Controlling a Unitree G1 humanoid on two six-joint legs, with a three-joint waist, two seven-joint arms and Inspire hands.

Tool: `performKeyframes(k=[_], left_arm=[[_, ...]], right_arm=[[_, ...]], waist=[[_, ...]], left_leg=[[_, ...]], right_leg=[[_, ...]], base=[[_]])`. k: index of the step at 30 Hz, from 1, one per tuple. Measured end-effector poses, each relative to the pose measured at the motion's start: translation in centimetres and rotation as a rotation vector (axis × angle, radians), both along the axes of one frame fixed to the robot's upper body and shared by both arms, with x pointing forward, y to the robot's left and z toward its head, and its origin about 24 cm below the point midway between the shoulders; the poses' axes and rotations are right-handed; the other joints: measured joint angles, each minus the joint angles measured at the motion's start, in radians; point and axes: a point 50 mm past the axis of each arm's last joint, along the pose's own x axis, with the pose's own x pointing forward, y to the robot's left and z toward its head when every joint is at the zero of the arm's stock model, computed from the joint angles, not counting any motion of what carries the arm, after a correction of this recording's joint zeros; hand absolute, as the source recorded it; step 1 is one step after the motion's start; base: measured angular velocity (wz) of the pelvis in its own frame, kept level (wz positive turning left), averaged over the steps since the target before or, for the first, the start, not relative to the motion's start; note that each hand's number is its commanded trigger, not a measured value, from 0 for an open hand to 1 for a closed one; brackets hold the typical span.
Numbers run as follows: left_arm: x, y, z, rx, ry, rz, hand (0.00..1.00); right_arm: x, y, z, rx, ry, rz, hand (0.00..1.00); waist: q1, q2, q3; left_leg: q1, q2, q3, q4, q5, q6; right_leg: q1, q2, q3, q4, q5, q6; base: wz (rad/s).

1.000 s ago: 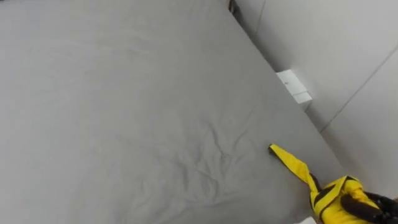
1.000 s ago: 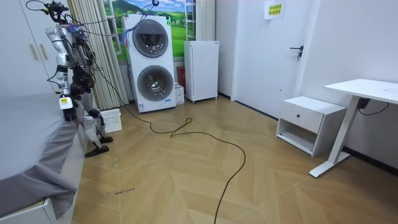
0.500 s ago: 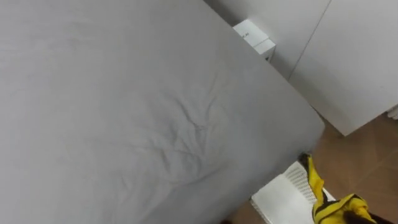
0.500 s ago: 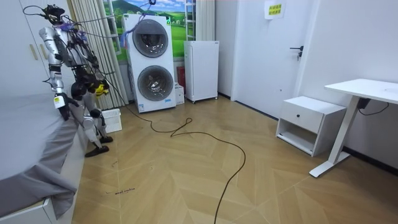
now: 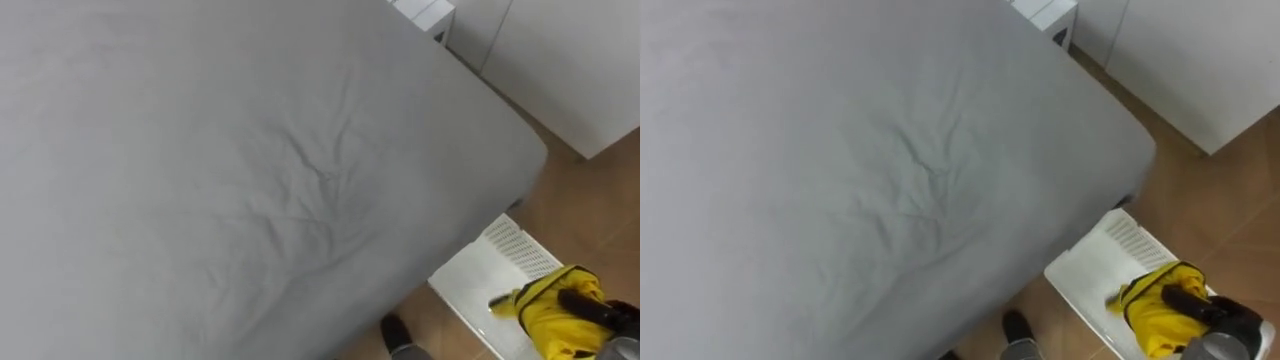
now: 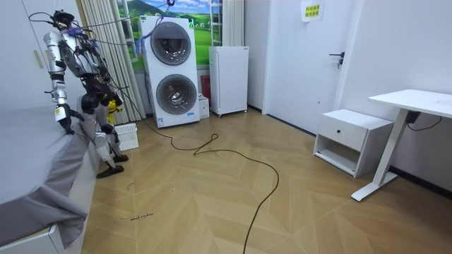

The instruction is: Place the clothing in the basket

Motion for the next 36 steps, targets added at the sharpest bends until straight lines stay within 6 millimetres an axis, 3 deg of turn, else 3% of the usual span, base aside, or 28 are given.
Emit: performKeyframes(k=[1,2,3,6,21,29,31,33,36], left_arm=[[0.0,0.0,0.0,-0.001,-0.003,0.002,0.0],[0.2,0.0,0.0,-0.004,-0.009,0.01,0.0],[0.4,-0.1,0.0,-0.004,-0.015,0.014,0.0],[1.0,0.0,0.1,0.006,-0.042,0.008,0.0],[1.4,-0.1,0.1,0.007,-0.091,-0.001,0.0],[1.1,0.5,0.2,0.021,-0.1,-0.002,0.0],[0.8,0.7,0.2,0.025,-0.107,-0.002,0.0],[0.9,1.2,0.4,0.034,-0.129,-0.006,0.0],[0.7,1.8,0.6,0.05,-0.147,-0.019,0.0]], right_arm=[[0.0,0.0,0.0,-0.001,-0.001,-0.005,0.93],[0.0,-0.2,0.1,-0.002,-0.003,-0.016,0.67],[0.1,-0.3,0.2,-0.004,-0.008,-0.025,0.0],[0.3,-0.7,0.6,-0.008,-0.029,-0.061,0.0],[0.8,-2.5,2.1,-0.053,-0.051,-0.112,0.0],[0.2,-2.5,1.9,-0.076,-0.024,-0.143,0.0],[-0.4,-2.5,1.6,-0.083,-0.001,-0.138,0.0],[-1.0,-2.4,1.2,-0.09,0.012,-0.128,0.0],[-2.2,-2.2,0.4,-0.072,0.037,-0.111,0.0]], waist=[[0.0,0.001,0.0006],[0.001,0.005,0.0011],[0.003,0.009,0.0005],[0.023,0.009,0.0003],[0.023,-0.001,0.0055],[0.023,-0.014,0.0053],[0.024,-0.028,0.0117],[0.039,-0.035,0.0079],[0.071,-0.057,0.0016]], left_leg=[[0.0,-0.001,-0.001,0.0,0.0,0.0],[-0.002,-0.002,-0.005,0.0,0.0,0.0],[-0.005,-0.004,-0.007,0.0,0.0,0.0],[-0.018,-0.01,-0.008,0.001,0.002,0.003],[-0.016,-0.044,-0.044,0.003,0.008,0.012],[0.009,-0.043,-0.055,0.008,0.008,0.012],[0.029,-0.04,-0.062,0.008,0.008,0.011],[0.04,-0.034,-0.082,0.008,0.008,0.011],[0.073,-0.03,-0.089,0.008,0.008,0.011]], right_leg=[[-0.001,-0.002,-0.003,0.002,-0.002,-0.001],[-0.002,-0.006,-0.011,0.004,-0.005,-0.001],[-0.006,-0.009,-0.02,0.007,-0.007,-0.002],[-0.025,-0.013,-0.017,0.023,-0.012,0.0],[-0.029,-0.055,-0.053,0.084,-0.07,0.009],[0.013,-0.062,-0.08,0.069,-0.077,0.009],[0.043,-0.063,-0.097,0.058,-0.081,0.006],[0.064,-0.059,-0.108,0.038,-0.084,0.012],[0.106,-0.056,-0.12,0.023,-0.083,0.006]], base=[[0.08],[0.1],[0.09],[0.01],[0.12],[0.08],[0.18],[0.16],[0.09]])
